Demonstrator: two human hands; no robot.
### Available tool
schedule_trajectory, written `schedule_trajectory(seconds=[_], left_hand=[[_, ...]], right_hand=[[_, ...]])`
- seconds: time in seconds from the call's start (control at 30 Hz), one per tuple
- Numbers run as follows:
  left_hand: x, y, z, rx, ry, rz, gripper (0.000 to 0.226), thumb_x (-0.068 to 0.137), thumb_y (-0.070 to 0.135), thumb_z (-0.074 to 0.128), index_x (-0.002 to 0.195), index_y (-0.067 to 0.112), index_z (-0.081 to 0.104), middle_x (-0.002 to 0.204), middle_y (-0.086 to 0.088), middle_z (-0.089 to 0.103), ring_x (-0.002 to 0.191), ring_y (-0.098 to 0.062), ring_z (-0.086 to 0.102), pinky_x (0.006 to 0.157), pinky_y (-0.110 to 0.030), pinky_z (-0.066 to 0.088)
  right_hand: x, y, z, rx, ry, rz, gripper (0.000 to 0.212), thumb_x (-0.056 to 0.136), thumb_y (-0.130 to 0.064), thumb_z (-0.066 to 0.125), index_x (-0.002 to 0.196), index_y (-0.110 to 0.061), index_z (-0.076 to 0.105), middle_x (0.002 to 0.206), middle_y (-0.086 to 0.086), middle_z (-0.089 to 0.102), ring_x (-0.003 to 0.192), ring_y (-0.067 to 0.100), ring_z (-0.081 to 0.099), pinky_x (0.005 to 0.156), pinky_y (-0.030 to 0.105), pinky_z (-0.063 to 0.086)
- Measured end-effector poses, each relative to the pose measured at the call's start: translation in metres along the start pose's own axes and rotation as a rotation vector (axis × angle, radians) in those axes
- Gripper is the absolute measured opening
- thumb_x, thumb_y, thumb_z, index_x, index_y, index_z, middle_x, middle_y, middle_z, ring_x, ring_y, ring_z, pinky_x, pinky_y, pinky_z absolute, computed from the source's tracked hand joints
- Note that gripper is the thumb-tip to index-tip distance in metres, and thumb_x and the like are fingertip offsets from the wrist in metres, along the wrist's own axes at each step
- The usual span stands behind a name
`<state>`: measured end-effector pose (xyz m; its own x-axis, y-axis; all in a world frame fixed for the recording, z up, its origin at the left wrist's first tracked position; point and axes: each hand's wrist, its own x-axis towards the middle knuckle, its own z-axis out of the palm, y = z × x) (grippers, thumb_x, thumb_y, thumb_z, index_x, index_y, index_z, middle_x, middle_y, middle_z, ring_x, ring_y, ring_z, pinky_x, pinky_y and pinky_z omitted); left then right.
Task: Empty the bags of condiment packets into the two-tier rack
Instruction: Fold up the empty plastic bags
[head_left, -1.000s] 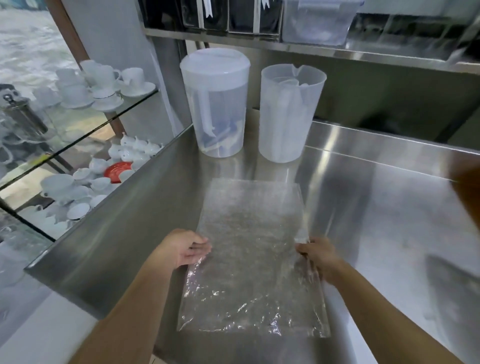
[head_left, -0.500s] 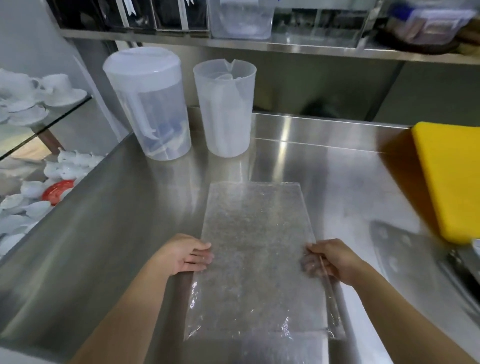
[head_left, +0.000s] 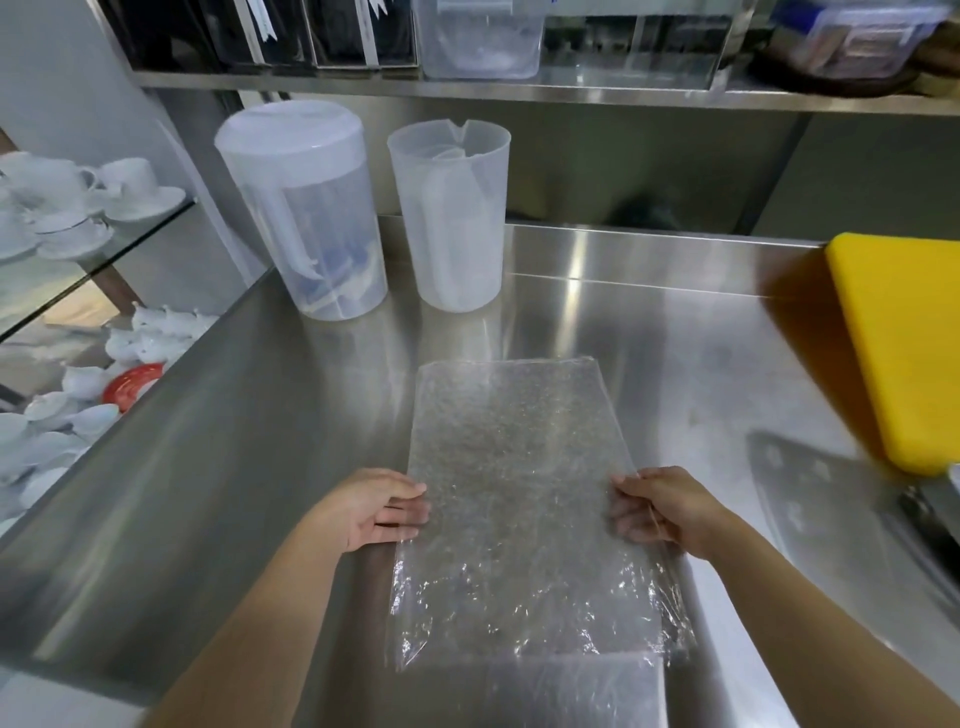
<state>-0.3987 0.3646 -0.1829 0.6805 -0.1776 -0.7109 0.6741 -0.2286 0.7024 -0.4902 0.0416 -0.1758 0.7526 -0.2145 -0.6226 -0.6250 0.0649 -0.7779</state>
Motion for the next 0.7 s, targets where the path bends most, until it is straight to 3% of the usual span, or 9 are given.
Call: schedule_trajectory(seconds=[0.17, 0.27, 0.37, 0.5, 0.6, 0.7], left_hand=[[-0.001, -0.002, 0.003, 0.030, 0.028, 0.047, 0.012, 0.082, -0.002, 0.061, 0.082, 0.010, 0.060, 0.061, -0.007, 0.071, 0.054, -0.015, 0.069, 0.048, -0.027, 0.055], [-0.005, -0.001, 0.003, 0.083, 0.002, 0.042, 0.012, 0.083, -0.001, 0.058, 0.079, 0.011, 0.058, 0.056, -0.004, 0.069, 0.053, -0.014, 0.066, 0.050, -0.027, 0.055], [-0.008, 0.000, 0.004, 0.101, -0.045, 0.008, 0.009, 0.082, 0.002, 0.061, 0.080, 0.010, 0.059, 0.064, -0.009, 0.072, 0.060, -0.020, 0.067, 0.053, -0.031, 0.056], [-0.011, 0.000, 0.007, 0.127, -0.086, 0.021, 0.011, 0.078, 0.012, 0.071, 0.084, 0.009, 0.062, 0.078, -0.013, 0.075, 0.068, -0.023, 0.072, 0.054, -0.031, 0.056], [-0.010, -0.004, 0.012, 0.190, -0.068, 0.026, 0.007, 0.079, 0.005, 0.068, 0.080, 0.009, 0.062, 0.074, -0.012, 0.075, 0.063, -0.020, 0.071, 0.050, -0.027, 0.055], [-0.010, -0.004, 0.016, 0.198, -0.048, 0.040, 0.007, 0.080, 0.004, 0.066, 0.077, 0.008, 0.062, 0.069, -0.012, 0.074, 0.058, -0.020, 0.070, 0.048, -0.026, 0.054]], right_hand=[[-0.001, 0.005, -0.005, 0.017, -0.025, -0.024, 0.010, 0.085, -0.011, 0.061, 0.078, -0.005, 0.058, 0.052, 0.011, 0.068, 0.038, 0.017, 0.062, 0.033, 0.019, 0.046], [-0.001, 0.006, -0.011, 0.045, -0.062, 0.005, 0.008, 0.083, -0.006, 0.060, 0.076, -0.005, 0.059, 0.058, 0.013, 0.070, 0.046, 0.019, 0.066, 0.045, 0.027, 0.056], [-0.004, 0.005, -0.015, 0.019, -0.096, 0.025, 0.002, 0.082, -0.003, 0.059, 0.081, -0.003, 0.060, 0.067, 0.017, 0.071, 0.056, 0.024, 0.068, 0.058, 0.036, 0.058], [-0.009, 0.009, -0.020, -0.063, -0.175, 0.079, 0.010, 0.083, -0.004, 0.060, 0.091, 0.001, 0.061, 0.072, 0.018, 0.071, 0.059, 0.025, 0.068, 0.065, 0.037, 0.058], [-0.012, 0.011, -0.021, -0.043, -0.181, 0.086, 0.013, 0.085, -0.014, 0.059, 0.089, -0.002, 0.061, 0.070, 0.017, 0.071, 0.058, 0.026, 0.068, 0.061, 0.036, 0.057], [-0.012, 0.015, -0.020, 0.010, -0.135, 0.027, 0.007, 0.086, -0.012, 0.059, 0.087, -0.005, 0.060, 0.066, 0.013, 0.071, 0.053, 0.023, 0.067, 0.051, 0.029, 0.056]])
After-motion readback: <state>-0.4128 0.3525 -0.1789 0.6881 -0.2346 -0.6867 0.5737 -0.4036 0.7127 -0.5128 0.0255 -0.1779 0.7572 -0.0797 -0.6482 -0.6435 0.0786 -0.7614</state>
